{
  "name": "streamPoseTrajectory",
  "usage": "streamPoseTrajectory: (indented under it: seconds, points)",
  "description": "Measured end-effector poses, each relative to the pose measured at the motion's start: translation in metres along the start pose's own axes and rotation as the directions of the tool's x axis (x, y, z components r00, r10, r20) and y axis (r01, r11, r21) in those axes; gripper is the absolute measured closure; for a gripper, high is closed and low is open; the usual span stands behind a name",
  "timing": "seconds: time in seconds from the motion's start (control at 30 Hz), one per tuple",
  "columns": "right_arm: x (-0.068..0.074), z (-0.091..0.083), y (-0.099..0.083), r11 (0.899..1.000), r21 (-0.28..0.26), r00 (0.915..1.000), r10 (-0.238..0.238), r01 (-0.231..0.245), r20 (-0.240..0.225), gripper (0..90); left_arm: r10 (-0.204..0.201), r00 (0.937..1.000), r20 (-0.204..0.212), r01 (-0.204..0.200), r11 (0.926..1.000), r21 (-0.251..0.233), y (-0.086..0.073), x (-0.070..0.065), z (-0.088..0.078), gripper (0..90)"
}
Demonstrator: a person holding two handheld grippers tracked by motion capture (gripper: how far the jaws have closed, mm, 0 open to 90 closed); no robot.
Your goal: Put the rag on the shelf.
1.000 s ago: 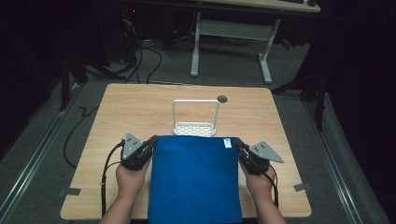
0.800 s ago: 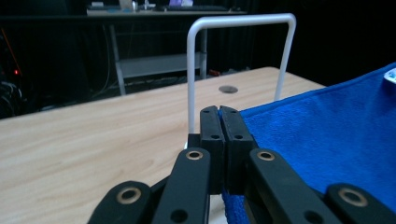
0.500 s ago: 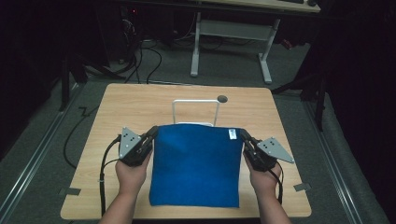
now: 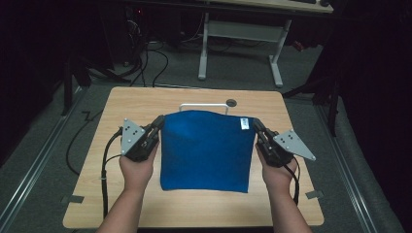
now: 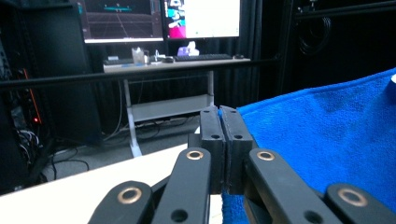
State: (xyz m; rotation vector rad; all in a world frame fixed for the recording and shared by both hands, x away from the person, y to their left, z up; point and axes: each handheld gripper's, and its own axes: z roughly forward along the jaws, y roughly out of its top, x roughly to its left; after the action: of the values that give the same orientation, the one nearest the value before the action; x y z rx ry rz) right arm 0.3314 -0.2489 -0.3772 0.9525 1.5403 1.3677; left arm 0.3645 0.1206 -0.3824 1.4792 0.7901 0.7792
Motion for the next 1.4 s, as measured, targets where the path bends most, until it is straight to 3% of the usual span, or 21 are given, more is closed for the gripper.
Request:
streamPoseTrajectory:
  seconds: [0.33, 0.67, 0.83, 0.87, 1.0, 1.13, 1.4]
  points:
    - [-0.006, 0.007, 0.031, 0.998, -0.053, 0.9998, -0.016, 0.017, 0.010, 89.0, 0.011, 0.9998, -0.019, -0.012, 0.9993, -0.034, 0.023, 0.009, 0.004, 89.6]
    - [-0.012, 0.013, 0.042, 0.997, -0.071, 0.9997, -0.007, 0.009, 0.024, 89.0, 0.030, 0.9991, -0.030, -0.032, 0.9980, -0.054, 0.038, 0.015, 0.010, 89.6]
    - [-0.017, 0.020, 0.046, 0.998, -0.057, 0.9995, -0.006, 0.008, 0.031, 88.9, 0.041, 0.9984, -0.040, -0.043, 0.9978, -0.050, 0.040, 0.019, 0.020, 89.6]
    - [-0.020, 0.023, 0.048, 0.998, -0.057, 0.9994, -0.002, 0.004, 0.035, 88.9, 0.042, 0.9981, -0.046, -0.044, 0.9981, -0.042, 0.042, 0.023, 0.030, 89.6]
    - [-0.027, 0.033, 0.051, 0.999, -0.052, 0.9991, 0.005, -0.002, 0.041, 88.9, 0.038, 0.9978, -0.054, -0.040, 0.9982, -0.044, 0.044, 0.031, 0.043, 89.6]
    - [-0.037, 0.056, 0.058, 0.999, -0.037, 0.9986, 0.003, -0.001, 0.053, 88.9, 0.047, 0.9964, -0.070, -0.050, 0.9980, -0.039, 0.048, 0.041, 0.060, 89.7]
    - [-0.046, 0.086, 0.072, 0.999, -0.013, 0.9965, -0.032, 0.033, 0.077, 88.9, 0.106, 0.9883, -0.110, -0.109, 0.9937, -0.024, 0.066, 0.055, 0.084, 89.7]
